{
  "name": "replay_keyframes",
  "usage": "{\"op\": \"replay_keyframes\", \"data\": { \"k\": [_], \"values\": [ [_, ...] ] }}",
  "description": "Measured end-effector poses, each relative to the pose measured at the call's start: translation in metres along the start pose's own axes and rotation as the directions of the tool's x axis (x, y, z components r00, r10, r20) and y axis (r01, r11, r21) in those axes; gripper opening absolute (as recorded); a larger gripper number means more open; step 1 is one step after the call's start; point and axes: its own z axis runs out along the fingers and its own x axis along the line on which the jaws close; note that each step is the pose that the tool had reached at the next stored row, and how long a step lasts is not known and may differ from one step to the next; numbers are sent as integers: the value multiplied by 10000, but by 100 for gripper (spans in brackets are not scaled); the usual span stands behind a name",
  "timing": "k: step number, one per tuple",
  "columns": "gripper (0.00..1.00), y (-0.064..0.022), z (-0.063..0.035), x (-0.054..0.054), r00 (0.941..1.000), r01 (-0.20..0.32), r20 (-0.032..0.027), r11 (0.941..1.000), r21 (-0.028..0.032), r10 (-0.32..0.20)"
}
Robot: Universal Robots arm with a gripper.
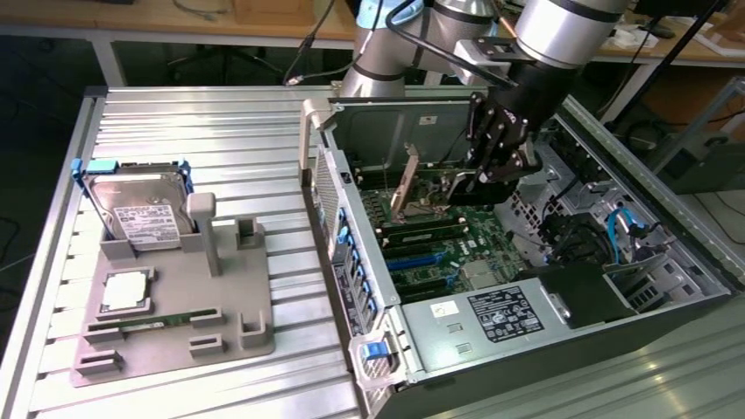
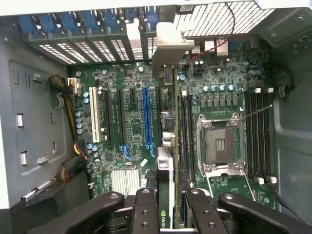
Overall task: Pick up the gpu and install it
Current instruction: 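Insert the gpu into the slot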
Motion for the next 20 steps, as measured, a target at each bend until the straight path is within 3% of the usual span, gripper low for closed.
{"op": "replay_keyframes", "data": {
  "k": [20],
  "values": [
    [27, 8, 14, -5, 10000, 7, -5, 10000, 13, -7]
  ]
}}
